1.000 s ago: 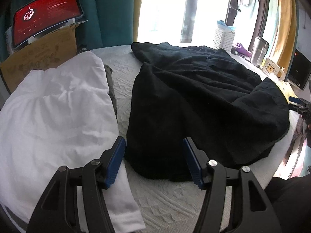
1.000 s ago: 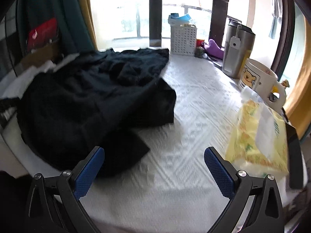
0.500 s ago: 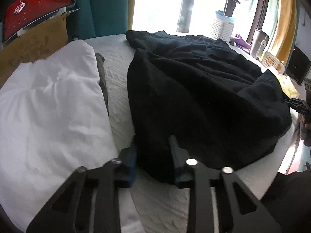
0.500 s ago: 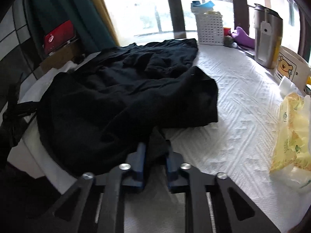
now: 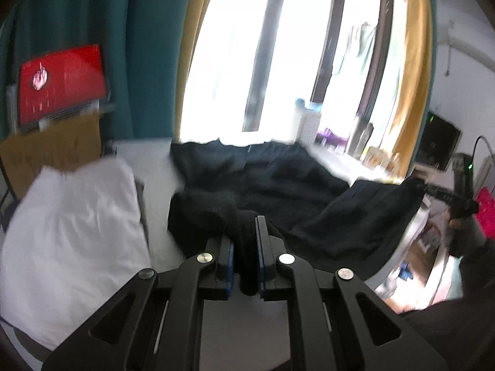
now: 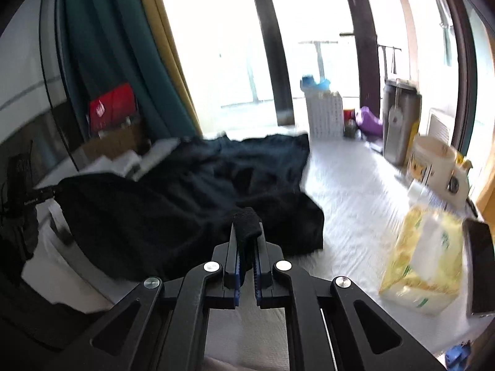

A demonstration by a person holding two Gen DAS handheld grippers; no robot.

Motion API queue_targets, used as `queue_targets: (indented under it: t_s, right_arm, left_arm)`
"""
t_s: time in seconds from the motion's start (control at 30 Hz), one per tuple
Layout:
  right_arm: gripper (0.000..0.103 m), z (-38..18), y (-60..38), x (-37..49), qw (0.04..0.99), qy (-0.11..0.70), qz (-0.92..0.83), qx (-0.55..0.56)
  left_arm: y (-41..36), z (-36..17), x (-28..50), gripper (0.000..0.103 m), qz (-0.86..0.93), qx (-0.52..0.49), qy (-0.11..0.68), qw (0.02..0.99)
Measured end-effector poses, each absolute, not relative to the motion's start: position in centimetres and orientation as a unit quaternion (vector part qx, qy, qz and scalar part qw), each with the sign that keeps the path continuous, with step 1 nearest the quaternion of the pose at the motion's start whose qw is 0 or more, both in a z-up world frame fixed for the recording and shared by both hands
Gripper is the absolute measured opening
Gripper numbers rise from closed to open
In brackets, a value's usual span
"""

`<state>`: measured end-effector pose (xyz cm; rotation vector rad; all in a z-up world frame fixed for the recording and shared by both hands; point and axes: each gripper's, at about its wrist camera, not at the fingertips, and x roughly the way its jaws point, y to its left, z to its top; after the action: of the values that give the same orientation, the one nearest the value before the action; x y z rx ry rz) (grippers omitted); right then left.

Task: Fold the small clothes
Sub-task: 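Lift the gripped t-shirt high above the bed with both tools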

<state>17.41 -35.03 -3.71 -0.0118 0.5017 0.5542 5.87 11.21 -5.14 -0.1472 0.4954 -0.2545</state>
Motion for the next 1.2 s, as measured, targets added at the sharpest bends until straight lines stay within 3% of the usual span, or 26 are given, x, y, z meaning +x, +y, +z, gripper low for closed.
queue_targets:
  t_s: [0.63, 1.2]
  right_arm:
    - [0.006, 8.9, -37.3, 13.3, 0.976, 0.065, 0.206, 0.007]
    - [0.006, 9.3, -36.9, 22.8, 0.979, 0.074, 0.183, 0.054]
  left_arm:
    - [9.0, 6.9, 3.5, 0.010, -0.147, -0.038, 0.064, 0.986]
    - [11.7, 5.4, 10.7, 0.010, -0.094, -0.037, 0.095, 0.990]
